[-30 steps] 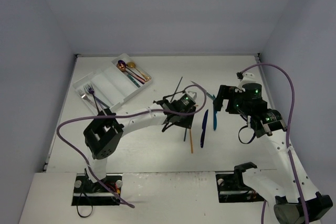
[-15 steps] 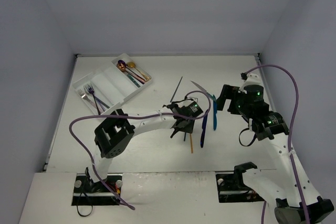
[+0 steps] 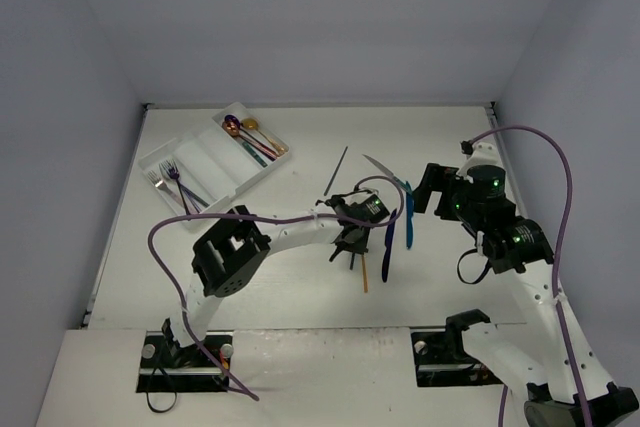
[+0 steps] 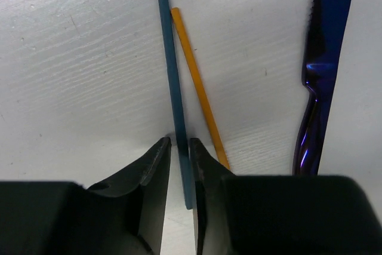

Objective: Sort the eating utensils into containers

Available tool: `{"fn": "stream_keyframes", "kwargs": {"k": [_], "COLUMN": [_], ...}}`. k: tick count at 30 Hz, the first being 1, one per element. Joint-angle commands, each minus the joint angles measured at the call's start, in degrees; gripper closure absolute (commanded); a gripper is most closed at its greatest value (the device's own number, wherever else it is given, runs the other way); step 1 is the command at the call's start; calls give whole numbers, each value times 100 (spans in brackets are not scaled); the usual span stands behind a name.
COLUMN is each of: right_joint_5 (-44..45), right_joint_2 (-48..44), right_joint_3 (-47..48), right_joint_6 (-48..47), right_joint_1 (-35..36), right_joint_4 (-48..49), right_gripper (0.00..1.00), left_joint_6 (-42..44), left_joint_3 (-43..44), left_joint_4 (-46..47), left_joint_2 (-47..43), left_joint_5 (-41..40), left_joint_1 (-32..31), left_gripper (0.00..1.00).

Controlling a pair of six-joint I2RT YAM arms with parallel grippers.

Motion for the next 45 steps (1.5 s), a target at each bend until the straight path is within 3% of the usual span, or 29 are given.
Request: {"fn": "stream_keyframes", "kwargs": {"k": [1, 3, 13, 20, 23, 28, 33, 42, 45], "right_joint_5": [83, 100, 150, 222, 239, 297, 334, 442, 432], "right_joint_2": [-75, -92, -60, 97, 168, 229, 233, 258, 333], "right_joint_3": [-8, -16, -54, 35, 69, 114, 121, 184, 207], "right_joint_6": [35, 35, 62, 45, 52, 39, 45, -121, -167], "right_joint_1": [18, 9, -26, -43, -52, -63, -79, -121, -133], "right_joint_4": [183, 174, 175, 192, 192, 200, 192, 184, 192], "right_gripper": [6, 6, 6, 6, 6, 6, 5, 5, 5], "left_joint_6": [43, 68, 133, 168, 336, 369, 169, -238, -237], "left_joint_3": [-224, -535, -1786, -1631, -1288, -708, 132, 705, 759], "left_joint_4": [-338, -448, -1126, -1251, -1152, -604, -353, -179, -150], "left_joint_2": [-202, -454, -2485, -3497, -3303, -2575, -1695, -609, -510], "left_joint_5": [-31, -73, -229, -864, -926, -999, -1222, -1166, -1192], "left_joint_1": [81, 90, 220, 1964, 2953, 4077, 4716, 5338, 5418], "left_gripper": [94, 100, 100, 100, 100, 100, 100, 100, 91]}}
